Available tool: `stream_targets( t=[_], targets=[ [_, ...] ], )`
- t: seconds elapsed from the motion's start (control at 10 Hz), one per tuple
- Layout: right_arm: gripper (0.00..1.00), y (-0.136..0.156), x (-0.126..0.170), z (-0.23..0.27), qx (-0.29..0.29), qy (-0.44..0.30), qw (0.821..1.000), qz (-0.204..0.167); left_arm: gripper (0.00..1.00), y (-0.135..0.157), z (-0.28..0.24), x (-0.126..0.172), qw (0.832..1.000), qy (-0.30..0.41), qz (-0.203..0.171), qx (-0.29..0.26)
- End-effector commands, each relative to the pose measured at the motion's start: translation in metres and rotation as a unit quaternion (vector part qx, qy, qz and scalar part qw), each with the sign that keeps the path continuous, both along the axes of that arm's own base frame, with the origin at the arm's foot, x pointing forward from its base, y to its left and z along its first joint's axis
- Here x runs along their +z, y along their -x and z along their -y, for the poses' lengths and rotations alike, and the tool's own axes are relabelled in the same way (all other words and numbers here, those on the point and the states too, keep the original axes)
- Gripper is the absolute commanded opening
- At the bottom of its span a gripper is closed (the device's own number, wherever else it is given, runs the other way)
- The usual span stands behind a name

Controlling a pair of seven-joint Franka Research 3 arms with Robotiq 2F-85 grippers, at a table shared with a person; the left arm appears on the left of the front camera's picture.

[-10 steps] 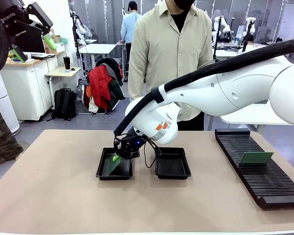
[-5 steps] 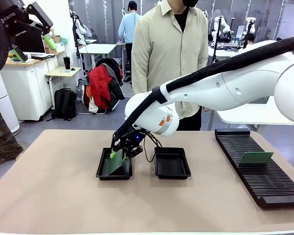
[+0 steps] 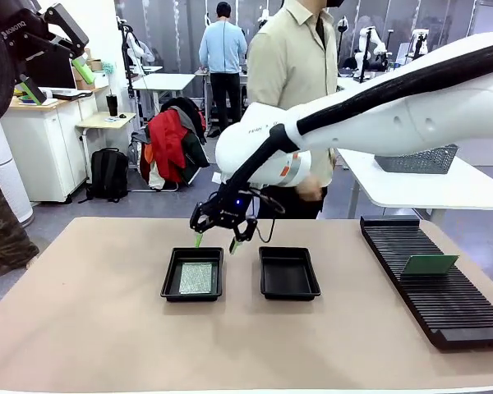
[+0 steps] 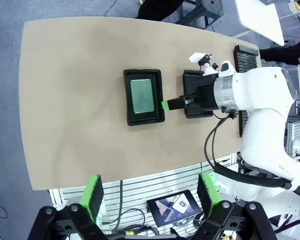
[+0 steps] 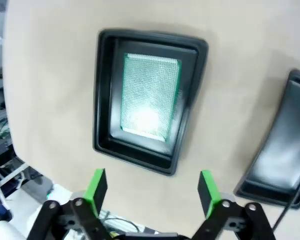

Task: Inspect and transfer BCBs to ESD trays.
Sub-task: Pick up the Blank PCB from the PCB Rack and place it in the left ESD tray, then pick up the ESD tray and place it on the left side of the table.

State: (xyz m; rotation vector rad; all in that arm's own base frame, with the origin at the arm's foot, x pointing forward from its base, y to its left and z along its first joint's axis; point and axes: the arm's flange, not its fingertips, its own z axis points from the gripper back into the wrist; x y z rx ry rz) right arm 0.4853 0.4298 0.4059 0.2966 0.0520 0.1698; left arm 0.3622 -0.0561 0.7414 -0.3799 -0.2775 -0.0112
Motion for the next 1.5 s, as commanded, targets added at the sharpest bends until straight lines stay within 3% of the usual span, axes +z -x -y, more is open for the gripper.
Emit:
stream_targets(
  t=[0.0, 0.5, 0.6, 1.4],
  targets=[
    [1.0, 0.004, 0.024, -0.008, -0.001, 0.056, 0.998, 0.003, 1.0, 0.001, 0.0, -0.002, 1.0, 0.0, 0.0, 0.0],
    [1.0, 0.004, 0.064, -0.008, -0.014, 0.101, 0.995, 0.017, 1.0, 0.001, 0.0, -0.002, 1.0, 0.0, 0.0, 0.0],
    [1.0, 0.008, 0.056, -0.002, 0.009, 0.078, 0.997, 0.007, 1.0, 0.001, 0.0, -0.002, 1.0, 0.0, 0.0, 0.0],
    [1.0, 0.008, 0.056, -0.002, 0.009, 0.078, 0.997, 0.007, 1.0, 0.001, 0.0, -0.002, 1.0, 0.0, 0.0, 0.0]
  ],
)
